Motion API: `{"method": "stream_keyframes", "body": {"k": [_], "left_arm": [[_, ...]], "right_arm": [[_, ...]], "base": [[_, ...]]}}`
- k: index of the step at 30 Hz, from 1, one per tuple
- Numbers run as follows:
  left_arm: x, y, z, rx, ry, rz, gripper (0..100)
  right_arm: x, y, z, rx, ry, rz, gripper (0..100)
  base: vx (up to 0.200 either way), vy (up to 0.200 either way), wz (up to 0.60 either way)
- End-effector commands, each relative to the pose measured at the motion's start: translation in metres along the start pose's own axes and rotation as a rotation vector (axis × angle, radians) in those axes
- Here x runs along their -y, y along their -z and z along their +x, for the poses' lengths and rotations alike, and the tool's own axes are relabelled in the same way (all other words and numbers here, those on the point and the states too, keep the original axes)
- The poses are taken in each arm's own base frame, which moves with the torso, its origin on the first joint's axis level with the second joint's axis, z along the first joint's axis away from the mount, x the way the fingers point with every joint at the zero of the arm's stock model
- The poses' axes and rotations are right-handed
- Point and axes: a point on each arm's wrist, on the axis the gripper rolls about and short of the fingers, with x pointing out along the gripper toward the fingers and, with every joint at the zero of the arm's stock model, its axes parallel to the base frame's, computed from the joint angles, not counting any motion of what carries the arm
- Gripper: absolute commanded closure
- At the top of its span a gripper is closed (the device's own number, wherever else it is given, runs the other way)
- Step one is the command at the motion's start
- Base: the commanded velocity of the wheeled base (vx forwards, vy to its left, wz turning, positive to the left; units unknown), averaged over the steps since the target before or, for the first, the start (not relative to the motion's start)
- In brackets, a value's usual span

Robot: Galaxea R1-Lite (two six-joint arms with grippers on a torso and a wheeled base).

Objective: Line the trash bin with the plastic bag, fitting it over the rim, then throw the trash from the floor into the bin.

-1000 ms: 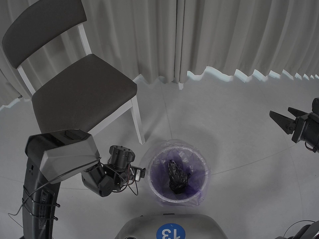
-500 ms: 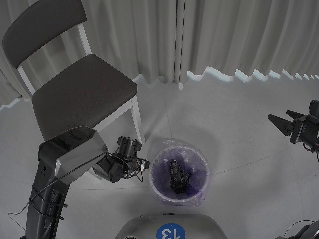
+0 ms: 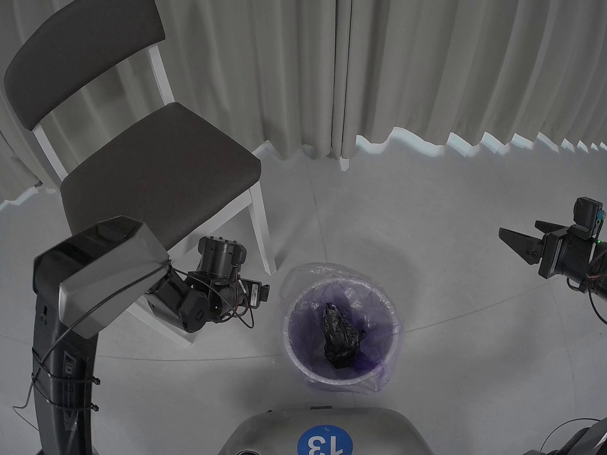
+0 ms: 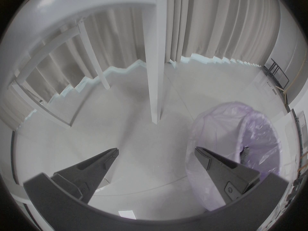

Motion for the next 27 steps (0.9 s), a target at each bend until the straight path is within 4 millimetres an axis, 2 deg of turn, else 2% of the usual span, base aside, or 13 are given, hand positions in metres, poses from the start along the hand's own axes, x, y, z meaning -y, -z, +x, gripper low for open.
{"method": "stream_keyframes", "body": {"k": [1,6,11,27], "left_arm": [[0.004,-0.02,-0.017,0.056,0.014,-0.004,0],[0.027,-0.019,-0.012,0.063,0.056,0.022,0],[0.044,-0.007,0.01,0.048,0.06,0.039,0],[0.051,0.0,0.05,0.03,0.053,0.04,0]], "right_arm": [[0.002,0.003,0.006,-0.022,0.005,0.004,0],[0.002,0.003,0.006,-0.022,0.004,0.004,0],[0.002,0.003,0.005,-0.022,0.005,0.002,0],[0.003,0.005,0.007,-0.036,0.009,0.006,0]], "base": [[0.0,0.0,0.0],[0.0,0.0,0.0],[0.0,0.0,0.0],[0.0,0.0,0.0]]}}
